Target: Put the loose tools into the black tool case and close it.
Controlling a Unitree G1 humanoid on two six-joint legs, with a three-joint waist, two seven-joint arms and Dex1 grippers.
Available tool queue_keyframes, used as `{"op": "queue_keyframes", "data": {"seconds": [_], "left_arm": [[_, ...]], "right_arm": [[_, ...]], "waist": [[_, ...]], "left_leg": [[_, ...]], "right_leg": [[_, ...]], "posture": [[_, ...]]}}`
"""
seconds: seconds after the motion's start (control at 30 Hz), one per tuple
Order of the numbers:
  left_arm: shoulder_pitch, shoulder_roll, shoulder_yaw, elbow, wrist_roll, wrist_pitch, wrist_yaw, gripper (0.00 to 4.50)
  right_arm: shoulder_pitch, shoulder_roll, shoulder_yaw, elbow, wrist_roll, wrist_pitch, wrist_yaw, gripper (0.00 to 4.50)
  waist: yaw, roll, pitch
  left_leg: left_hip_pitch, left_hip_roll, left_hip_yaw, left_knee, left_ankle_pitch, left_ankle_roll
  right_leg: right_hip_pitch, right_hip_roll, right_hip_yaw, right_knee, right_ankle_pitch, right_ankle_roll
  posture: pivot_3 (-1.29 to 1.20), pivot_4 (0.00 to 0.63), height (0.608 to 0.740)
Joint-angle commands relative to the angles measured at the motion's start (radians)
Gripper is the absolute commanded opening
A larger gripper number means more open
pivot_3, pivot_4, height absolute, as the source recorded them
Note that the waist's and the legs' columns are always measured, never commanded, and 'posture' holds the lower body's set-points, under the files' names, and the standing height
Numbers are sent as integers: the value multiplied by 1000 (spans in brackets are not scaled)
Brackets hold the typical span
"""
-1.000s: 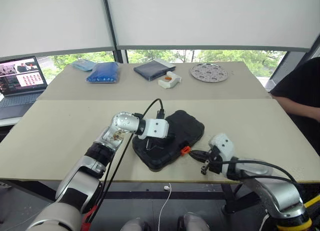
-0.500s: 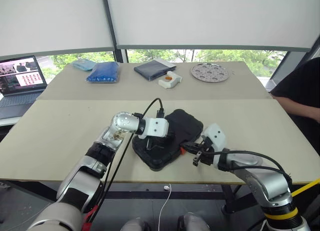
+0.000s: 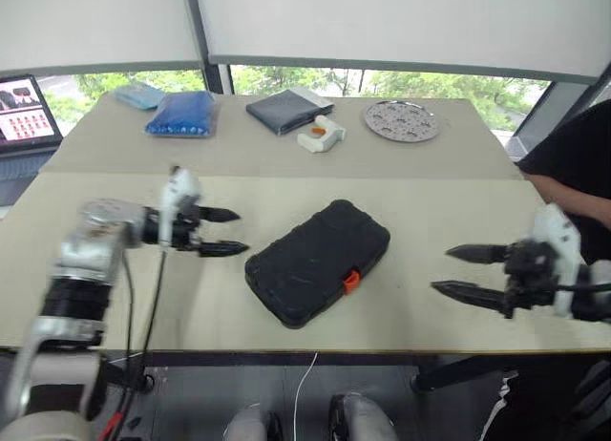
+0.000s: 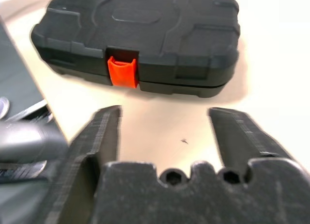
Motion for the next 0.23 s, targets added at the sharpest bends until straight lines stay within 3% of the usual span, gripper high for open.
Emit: {"op": "queue_keyframes", "data": {"seconds": [0.03, 0.23], "left_arm": [[22, 123, 116, -91, -99, 104, -49, 4500], [121, 163, 146, -174, -118, 84, -42, 4500]], "right_arm": [[-29, -82, -61, 90, 41, -25, 139, 4472], [-86, -110, -15, 182, 18, -82, 194, 4472]], "waist": [[8, 1, 2], [26, 3, 5]], "left_leg": [[0, -1, 0, 0, -2, 2], [0, -10, 0, 1, -6, 8]], "right_leg": [[1, -1, 0, 0, 0, 1], [3, -12, 0, 0, -5, 8]], "posture": [[0, 150, 718], [0, 150, 718]]}}
